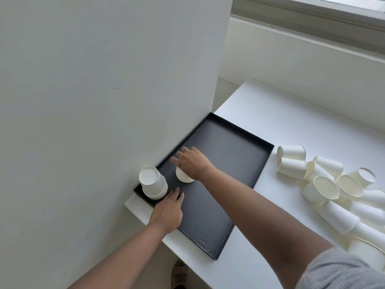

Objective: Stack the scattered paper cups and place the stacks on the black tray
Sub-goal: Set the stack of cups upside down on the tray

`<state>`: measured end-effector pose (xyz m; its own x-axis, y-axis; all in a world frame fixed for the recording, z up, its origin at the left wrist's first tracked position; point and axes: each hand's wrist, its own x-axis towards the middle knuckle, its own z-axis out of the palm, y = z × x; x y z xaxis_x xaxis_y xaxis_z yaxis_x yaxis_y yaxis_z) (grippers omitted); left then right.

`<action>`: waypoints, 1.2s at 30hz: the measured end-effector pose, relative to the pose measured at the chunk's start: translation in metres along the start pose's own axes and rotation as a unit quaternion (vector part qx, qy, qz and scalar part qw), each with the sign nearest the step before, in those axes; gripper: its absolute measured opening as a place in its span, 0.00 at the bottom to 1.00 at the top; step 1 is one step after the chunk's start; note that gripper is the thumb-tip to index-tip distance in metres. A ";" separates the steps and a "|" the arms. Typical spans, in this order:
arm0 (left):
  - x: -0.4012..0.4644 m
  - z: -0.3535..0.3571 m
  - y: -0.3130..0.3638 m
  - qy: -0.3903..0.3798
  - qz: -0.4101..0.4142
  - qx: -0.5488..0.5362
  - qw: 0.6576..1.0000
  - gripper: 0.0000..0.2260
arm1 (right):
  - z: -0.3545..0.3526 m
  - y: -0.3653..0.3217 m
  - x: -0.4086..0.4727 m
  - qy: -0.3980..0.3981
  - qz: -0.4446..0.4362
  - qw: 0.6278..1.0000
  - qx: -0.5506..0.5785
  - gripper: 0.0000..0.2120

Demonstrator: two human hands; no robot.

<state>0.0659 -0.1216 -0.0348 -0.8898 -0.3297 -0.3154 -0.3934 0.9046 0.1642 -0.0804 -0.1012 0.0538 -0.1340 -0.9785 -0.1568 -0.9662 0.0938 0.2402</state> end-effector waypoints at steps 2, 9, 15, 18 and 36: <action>0.002 0.000 -0.002 -0.005 0.002 0.005 1.000 0.25 | 0.001 0.000 0.004 0.012 0.002 0.999 0.034 0.16; 0.006 0.002 0.000 -0.011 0.010 0.027 1.000 0.25 | 0.009 0.016 -0.004 0.002 0.058 0.978 0.202 0.33; 0.008 0.000 0.002 -0.017 0.006 0.037 0.999 0.25 | 0.012 0.024 -0.013 -0.041 0.180 0.938 0.292 0.32; 0.009 -0.002 0.003 -0.025 0.004 0.049 0.998 0.25 | 0.013 0.019 -0.012 -0.033 0.190 0.932 0.307 0.31; 0.011 -0.003 0.003 -0.050 0.011 0.089 0.995 0.26 | 0.018 -0.008 0.015 -0.006 0.146 0.929 0.340 0.33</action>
<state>0.0539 -0.1238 -0.0348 -0.8667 -0.2882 -0.4071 -0.3182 0.9480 0.0062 -0.0784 -0.1129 0.0324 -0.4100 -0.8919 -0.1906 -0.8045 0.4521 -0.3852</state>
